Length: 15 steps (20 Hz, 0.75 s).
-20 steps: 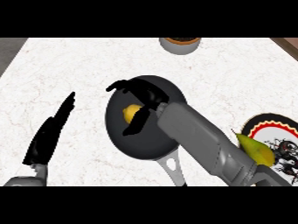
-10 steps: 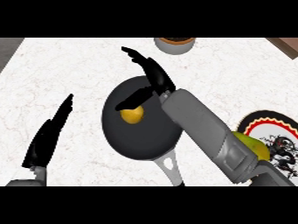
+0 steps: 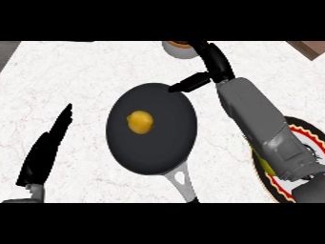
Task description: Pick the lemon from the plate and place it in the pan
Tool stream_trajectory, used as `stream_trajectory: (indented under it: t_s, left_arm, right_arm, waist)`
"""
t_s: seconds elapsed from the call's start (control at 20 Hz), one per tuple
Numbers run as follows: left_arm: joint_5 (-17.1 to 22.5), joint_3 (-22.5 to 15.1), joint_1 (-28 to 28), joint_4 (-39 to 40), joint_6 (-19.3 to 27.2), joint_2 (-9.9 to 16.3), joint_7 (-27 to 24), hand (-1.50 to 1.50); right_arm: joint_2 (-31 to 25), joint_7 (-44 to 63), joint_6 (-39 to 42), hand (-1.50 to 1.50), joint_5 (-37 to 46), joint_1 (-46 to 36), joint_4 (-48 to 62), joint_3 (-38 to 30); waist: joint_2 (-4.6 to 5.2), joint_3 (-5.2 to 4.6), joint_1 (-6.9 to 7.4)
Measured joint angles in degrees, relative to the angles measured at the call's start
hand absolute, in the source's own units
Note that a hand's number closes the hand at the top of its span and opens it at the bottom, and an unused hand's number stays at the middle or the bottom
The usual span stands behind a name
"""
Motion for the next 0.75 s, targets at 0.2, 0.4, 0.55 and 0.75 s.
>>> stream_trajectory:
  t_s: [0.2, 0.4, 0.55, 0.75]
  left_arm:
    - [0.0, 0.2, -0.2, -0.4, -0.1, 0.0, 0.4, 0.0]
    - [-0.2, 0.1, 0.5, -0.9, -0.3, 0.0, -0.3, 0.0]
    - [-0.3, 0.0, 0.7, -1.4, -0.5, 0.1, -0.3, 0.0]
    - [-0.2, 0.1, 0.3, -0.6, -0.6, -0.2, -1.0, 0.0]
  right_arm:
    - [-5.3, -5.0, 6.2, -1.5, 0.4, -0.8, 4.4, -1.6]
    - [-9.8, -9.1, 11.1, -1.5, 1.1, -1.1, 8.1, -2.7]
    - [-13.5, -11.3, 15.1, -1.5, 1.6, -1.3, 10.4, -3.3]
    - [-17.2, -13.8, 19.1, -1.5, 2.1, -1.6, 12.9, -3.8]
  waist:
    - [0.13, 0.0, 0.22]
    - [0.22, 0.01, 0.5]
    - [0.35, 0.04, 0.7]
    - [0.7, 0.09, 1.1]
